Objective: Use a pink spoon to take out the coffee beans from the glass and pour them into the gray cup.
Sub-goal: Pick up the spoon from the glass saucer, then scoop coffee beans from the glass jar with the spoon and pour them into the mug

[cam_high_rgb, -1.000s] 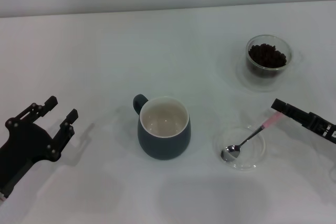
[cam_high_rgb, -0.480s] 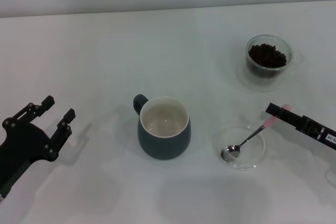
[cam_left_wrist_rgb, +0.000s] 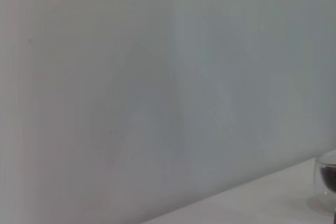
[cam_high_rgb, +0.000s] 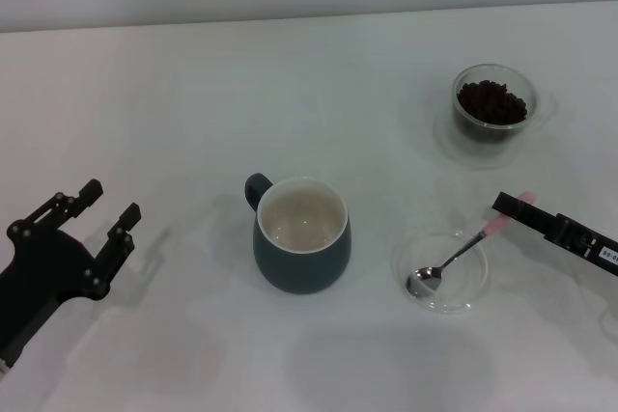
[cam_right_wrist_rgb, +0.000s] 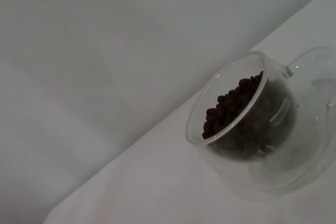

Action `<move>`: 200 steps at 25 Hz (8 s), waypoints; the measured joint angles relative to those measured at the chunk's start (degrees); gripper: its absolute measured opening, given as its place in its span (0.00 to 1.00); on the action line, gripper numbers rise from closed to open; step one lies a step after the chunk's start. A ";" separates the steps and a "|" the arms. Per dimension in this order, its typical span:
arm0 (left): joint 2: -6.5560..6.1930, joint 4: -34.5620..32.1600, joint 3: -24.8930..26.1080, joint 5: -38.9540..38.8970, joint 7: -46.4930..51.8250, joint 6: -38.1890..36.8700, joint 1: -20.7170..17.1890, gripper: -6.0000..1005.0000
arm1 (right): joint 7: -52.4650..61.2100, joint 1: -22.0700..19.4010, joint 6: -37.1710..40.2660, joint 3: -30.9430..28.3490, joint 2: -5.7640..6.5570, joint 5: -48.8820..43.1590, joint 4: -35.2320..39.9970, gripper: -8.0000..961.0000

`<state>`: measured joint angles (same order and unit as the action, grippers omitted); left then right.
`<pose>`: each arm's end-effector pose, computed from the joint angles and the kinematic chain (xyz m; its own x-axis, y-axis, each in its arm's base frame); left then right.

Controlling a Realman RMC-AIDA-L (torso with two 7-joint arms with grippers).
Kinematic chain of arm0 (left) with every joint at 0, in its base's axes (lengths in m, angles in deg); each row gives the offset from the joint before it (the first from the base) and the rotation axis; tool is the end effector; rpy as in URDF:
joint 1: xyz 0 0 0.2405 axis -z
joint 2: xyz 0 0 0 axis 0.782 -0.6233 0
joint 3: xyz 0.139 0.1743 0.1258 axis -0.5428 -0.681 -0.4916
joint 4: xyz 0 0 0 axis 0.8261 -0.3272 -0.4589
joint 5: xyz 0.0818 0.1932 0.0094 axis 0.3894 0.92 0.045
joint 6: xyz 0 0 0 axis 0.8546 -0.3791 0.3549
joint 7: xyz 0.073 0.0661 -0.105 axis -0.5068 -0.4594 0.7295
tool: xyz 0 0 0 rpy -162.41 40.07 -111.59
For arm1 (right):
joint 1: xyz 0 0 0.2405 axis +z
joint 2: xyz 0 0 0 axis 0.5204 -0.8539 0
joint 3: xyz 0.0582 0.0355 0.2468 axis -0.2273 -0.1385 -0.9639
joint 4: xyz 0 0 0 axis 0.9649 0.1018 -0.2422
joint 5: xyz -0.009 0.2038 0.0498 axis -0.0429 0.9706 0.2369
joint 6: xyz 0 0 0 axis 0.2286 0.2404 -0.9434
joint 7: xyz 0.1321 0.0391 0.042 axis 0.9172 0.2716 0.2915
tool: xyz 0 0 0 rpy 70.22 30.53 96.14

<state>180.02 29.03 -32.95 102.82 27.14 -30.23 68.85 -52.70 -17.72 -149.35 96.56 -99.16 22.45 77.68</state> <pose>-0.3263 0.2392 -0.0533 0.7769 -0.0435 0.6281 0.4692 -0.6252 -0.6237 0.3888 0.2285 -0.0160 0.0220 -0.6141 -0.7889 -0.9809 -0.1658 0.1017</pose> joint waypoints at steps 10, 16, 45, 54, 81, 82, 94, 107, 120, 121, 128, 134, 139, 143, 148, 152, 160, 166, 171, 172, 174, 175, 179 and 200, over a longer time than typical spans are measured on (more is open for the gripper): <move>-0.01 0.17 0.24 0.00 0.00 0.00 0.00 0.47 | 0.02 0.31 -1.19 0.02 0.00 0.00 -0.27 0.42; 0.03 0.07 0.24 0.00 0.00 0.00 0.00 0.47 | 0.04 0.47 -1.70 0.22 0.00 -0.04 -0.36 0.40; 0.07 0.26 0.24 0.01 0.00 -0.01 -0.09 0.47 | 0.55 2.81 2.41 1.49 -0.09 0.02 -1.44 0.39; -0.02 0.11 0.24 -0.05 -0.02 0.28 -0.10 0.47 | 1.33 2.89 2.10 1.04 -0.09 0.51 -1.77 0.21; 0.13 0.26 0.23 -0.26 -0.09 0.40 0.18 0.46 | 1.45 2.51 -7.87 -1.75 0.24 3.79 2.57 0.16; 0.14 0.25 0.20 -0.26 -0.09 0.34 0.18 0.46 | 1.41 2.65 -7.95 -2.41 0.23 3.79 3.46 0.16; 0.34 0.35 -0.12 -0.17 0.04 0.07 0.17 0.46 | -4.55 10.86 -4.91 -6.77 -0.08 6.82 9.02 0.16; 0.33 0.34 -0.09 -0.20 0.26 -0.15 0.08 0.46 | -24.82 15.74 4.91 -6.77 -0.45 13.06 8.70 0.16; 0.25 -0.09 0.16 -0.26 0.05 -0.19 0.84 0.46 | -35.07 17.30 8.42 -6.74 -0.71 16.53 2.83 0.16; 0.24 -0.04 0.19 -0.26 0.04 -0.18 1.00 0.46 | -36.15 17.57 8.85 -6.75 -0.72 16.81 2.24 0.16; 0.16 0.14 0.27 -0.26 0.01 -0.19 1.30 0.46 | -40.75 18.82 11.27 -6.82 -0.85 18.00 0.56 0.16; 0.10 -0.06 0.27 -0.26 0.00 -0.12 1.31 0.46 | -43.36 19.02 12.68 -6.84 -0.88 18.50 0.36 0.16; 0.03 -0.15 0.24 -0.26 0.00 -0.04 1.32 0.46 | -43.31 19.55 15.07 -6.84 -0.88 19.46 -0.94 0.16; -0.02 -0.17 0.23 -0.26 -0.06 0.00 1.39 0.46 | -42.85 19.70 16.02 -6.84 -0.91 21.24 -2.08 0.16; -0.02 -0.19 0.23 -0.26 -0.09 0.09 1.40 0.46 | -37.82 19.69 16.50 -6.84 -0.95 23.28 -2.83 0.16; -0.03 -0.20 0.23 -0.26 -0.09 0.16 1.36 0.46 | -33.79 19.31 17.59 -6.84 -0.93 23.92 -2.97 0.16; -0.03 -0.19 0.24 -0.26 -0.09 0.18 1.14 0.46 | -28.77 18.97 19.30 -6.80 -0.86 23.94 -3.97 0.16; 0.05 0.24 0.23 -0.26 -0.53 0.18 1.19 0.46 | -20.28 18.77 20.89 -6.83 -0.69 23.94 -3.62 0.16; 0.14 0.26 0.06 -0.26 -0.67 0.16 1.19 0.46 | -12.97 18.34 20.94 -6.84 -0.50 23.92 -3.26 0.16; 0.15 0.25 0.04 -0.26 -0.67 0.16 1.19 0.46 | -11.65 18.23 20.95 -6.84 -0.47 23.92 -3.23 0.16; 0.16 0.26 0.00 -0.26 -0.67 0.15 1.14 0.46 | -9.36 17.99 20.95 -6.84 -0.45 23.91 -3.21 0.16; 0.16 0.26 -0.01 -0.26 -0.68 0.14 1.13 0.46 | -8.39 17.91 20.95 -6.84 -0.44 23.91 -3.20 0.16; 0.16 0.26 -0.03 -0.26 -0.70 0.06 1.07 0.46 | -3.46 17.80 20.95 -6.64 -0.44 23.89 -3.21 0.16; 0.15 0.34 0.13 -0.26 -0.98 0.30 0.88 0.46 | 6.71 17.58 18.84 -6.42 -0.46 23.80 -3.72 0.16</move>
<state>180.17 29.37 -32.82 102.56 26.16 -29.93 69.73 -45.99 -0.14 -130.51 90.15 -99.62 46.26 73.96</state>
